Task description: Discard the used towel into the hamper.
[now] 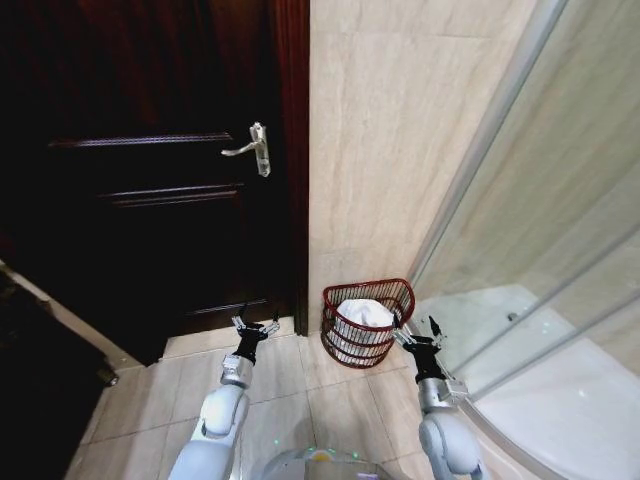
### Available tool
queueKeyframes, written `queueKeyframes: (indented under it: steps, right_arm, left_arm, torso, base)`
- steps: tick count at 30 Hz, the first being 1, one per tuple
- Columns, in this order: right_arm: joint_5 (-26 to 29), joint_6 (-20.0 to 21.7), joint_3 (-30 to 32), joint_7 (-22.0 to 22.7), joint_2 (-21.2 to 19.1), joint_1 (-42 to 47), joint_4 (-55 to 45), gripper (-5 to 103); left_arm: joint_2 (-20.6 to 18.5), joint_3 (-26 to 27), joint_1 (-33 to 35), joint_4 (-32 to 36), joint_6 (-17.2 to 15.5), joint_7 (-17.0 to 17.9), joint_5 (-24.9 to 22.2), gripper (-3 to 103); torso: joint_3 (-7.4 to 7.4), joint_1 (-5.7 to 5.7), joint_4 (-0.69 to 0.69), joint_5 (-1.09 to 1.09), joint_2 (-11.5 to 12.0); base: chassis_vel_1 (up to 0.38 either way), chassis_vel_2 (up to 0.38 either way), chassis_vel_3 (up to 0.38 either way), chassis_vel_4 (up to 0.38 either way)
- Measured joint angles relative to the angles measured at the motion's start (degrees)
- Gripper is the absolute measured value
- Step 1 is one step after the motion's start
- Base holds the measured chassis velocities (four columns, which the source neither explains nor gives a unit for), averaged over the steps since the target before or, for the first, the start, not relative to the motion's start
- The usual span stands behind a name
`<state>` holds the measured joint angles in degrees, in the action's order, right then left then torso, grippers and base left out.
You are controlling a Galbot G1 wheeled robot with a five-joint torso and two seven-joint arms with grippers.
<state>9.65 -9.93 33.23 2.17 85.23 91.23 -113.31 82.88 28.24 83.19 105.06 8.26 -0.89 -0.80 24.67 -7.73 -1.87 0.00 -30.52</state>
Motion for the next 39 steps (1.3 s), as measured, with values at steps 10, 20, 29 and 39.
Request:
queueKeyframes:
  steps: [10,20,29,39]
  right_arm:
    - [0.7,-0.5,0.4,0.5,-0.3,0.8,0.0,100]
    - [0.0,-0.9,-1.1,1.1,0.5,1.7,-0.6,100]
    - [-0.4,-1.5,-3.3,4.4,-0.8,1.9,-1.0,100]
    - [-2.9,-0.7,-5.1,6.1,-2.8,1.3,-0.2,100]
  left_arm:
    - [0.3,-0.5,0.1,-0.4,0.0,0.0,0.7,100]
    - [-0.3,-0.2,1.0,-0.6,0.8,-0.1,0.4,100]
    - [-0.8,0.3,1.2,-0.2,1.3,-0.1,-0.8,100]
    - [-1.0,-0.6,0.6,-0.7,1.8,-0.7,-2.2,100]
  torso:
    - [-0.57,0.42,0.00,0.01,1.0]
    - [-1.17,0.81,0.00,0.00,2.0]
    - [-1.77,1.17,-0.01,0.00,2.9]
    - [-2.36,1.57,0.01,0.00,3.9]
  base:
    - [-0.050,-0.058,-0.062,-0.048]
    - [-0.055,-0.048,-0.041,-0.055]
    - [-0.036,-0.042,-0.043,-0.036]
    - [-0.050,-0.044,-0.049,-0.050]
